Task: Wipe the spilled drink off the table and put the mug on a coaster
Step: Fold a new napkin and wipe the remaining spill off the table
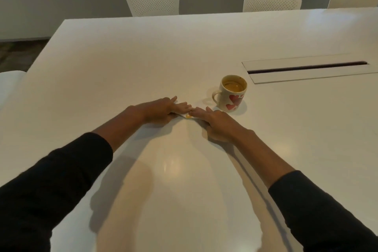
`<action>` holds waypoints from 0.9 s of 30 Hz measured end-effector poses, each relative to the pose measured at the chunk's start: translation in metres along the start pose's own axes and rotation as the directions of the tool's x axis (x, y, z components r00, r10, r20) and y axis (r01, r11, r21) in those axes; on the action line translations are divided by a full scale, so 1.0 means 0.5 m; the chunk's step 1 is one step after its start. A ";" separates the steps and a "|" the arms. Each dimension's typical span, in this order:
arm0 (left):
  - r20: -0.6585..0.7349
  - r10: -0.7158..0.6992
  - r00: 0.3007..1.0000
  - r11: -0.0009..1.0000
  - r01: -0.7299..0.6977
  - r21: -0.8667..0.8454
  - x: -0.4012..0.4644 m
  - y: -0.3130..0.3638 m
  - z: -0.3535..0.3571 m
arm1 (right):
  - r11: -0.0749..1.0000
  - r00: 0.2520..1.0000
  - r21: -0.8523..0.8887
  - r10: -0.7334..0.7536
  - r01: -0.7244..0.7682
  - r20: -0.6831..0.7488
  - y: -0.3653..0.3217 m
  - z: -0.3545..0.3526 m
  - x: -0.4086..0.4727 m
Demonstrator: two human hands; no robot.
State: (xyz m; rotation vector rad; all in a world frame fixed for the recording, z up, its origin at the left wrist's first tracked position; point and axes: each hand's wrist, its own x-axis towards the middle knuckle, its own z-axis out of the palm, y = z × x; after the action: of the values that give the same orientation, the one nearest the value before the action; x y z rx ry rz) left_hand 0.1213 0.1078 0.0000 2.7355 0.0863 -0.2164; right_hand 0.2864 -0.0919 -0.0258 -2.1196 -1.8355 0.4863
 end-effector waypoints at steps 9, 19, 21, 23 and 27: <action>0.116 0.102 0.988 0.995 -0.101 -0.017 -0.044 -0.010 0.002 | 0.995 0.998 -0.069 0.066 -0.067 -0.020 -0.088 0.020 -0.059; 0.174 0.236 0.956 0.972 -0.236 -0.020 -0.116 0.003 0.019 | 0.965 0.970 -0.126 0.216 -0.230 -0.111 -0.222 0.104 -0.115; 0.168 0.248 0.954 0.969 -0.246 -0.034 -0.129 0.000 0.024 | 0.959 0.963 -0.114 0.249 -0.260 -0.102 -0.243 0.119 -0.121; 0.171 0.261 0.950 0.965 -0.257 -0.045 -0.143 -0.004 0.028 | 0.954 0.963 -0.145 0.247 -0.261 -0.112 -0.264 0.133 -0.126; 0.181 0.262 0.948 0.965 -0.255 -0.060 -0.177 -0.008 0.037 | 0.953 0.964 -0.162 0.244 -0.258 -0.102 -0.304 0.153 -0.141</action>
State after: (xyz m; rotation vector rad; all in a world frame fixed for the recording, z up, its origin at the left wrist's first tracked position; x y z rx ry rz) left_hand 0.0313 0.1019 -0.0039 2.6411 -0.3165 -0.3914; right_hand 0.1084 -0.1398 -0.0243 -2.4684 -1.6247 0.2986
